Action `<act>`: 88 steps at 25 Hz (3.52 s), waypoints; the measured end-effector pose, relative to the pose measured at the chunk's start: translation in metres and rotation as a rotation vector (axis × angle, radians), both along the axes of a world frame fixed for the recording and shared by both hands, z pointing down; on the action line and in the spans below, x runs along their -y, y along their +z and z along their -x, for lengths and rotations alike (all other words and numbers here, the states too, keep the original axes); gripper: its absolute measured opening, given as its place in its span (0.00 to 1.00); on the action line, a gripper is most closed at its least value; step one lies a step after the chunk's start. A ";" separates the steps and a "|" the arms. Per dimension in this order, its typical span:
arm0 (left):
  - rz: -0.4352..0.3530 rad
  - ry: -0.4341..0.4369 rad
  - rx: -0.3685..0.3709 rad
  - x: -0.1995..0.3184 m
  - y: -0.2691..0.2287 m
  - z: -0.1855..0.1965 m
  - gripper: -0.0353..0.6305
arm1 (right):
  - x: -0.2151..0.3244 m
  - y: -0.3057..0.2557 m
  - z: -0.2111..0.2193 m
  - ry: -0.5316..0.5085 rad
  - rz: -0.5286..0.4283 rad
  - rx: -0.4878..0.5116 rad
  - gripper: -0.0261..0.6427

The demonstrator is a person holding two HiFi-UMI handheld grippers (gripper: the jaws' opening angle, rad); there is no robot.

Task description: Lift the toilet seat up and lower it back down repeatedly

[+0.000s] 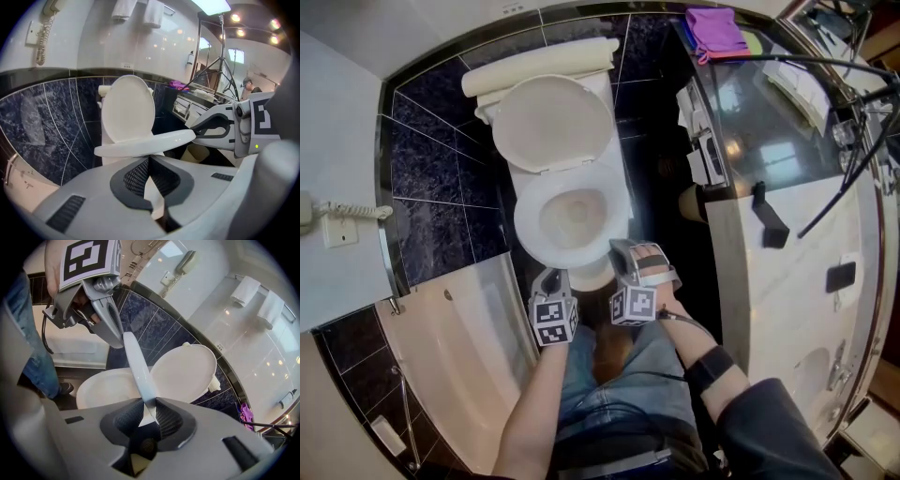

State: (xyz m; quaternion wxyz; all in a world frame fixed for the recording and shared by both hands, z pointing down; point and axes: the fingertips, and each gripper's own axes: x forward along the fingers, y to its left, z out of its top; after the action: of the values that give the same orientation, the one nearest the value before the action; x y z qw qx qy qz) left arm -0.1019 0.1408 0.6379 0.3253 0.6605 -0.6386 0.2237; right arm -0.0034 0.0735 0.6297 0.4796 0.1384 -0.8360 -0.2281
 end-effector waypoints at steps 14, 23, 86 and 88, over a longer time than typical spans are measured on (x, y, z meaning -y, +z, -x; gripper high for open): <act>0.103 -0.009 -0.084 -0.057 0.078 -0.030 0.05 | -0.033 0.059 -0.052 0.207 0.136 0.018 0.07; 0.190 0.053 -0.052 -0.098 0.168 -0.050 0.05 | -0.005 0.114 -0.057 0.355 0.158 0.057 0.07; -0.239 -0.005 0.105 0.007 -0.255 0.035 0.05 | 0.061 -0.238 -0.011 0.464 0.287 0.553 0.07; -0.249 -0.001 0.112 0.006 -0.256 0.036 0.05 | 0.060 -0.241 -0.011 0.462 0.284 0.548 0.07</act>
State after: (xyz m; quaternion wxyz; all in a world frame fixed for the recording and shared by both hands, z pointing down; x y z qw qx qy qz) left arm -0.1380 0.1348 0.3818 0.2046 0.6819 -0.6790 0.1792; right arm 0.0073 0.0135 0.3886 0.2918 0.3113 -0.9031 0.0495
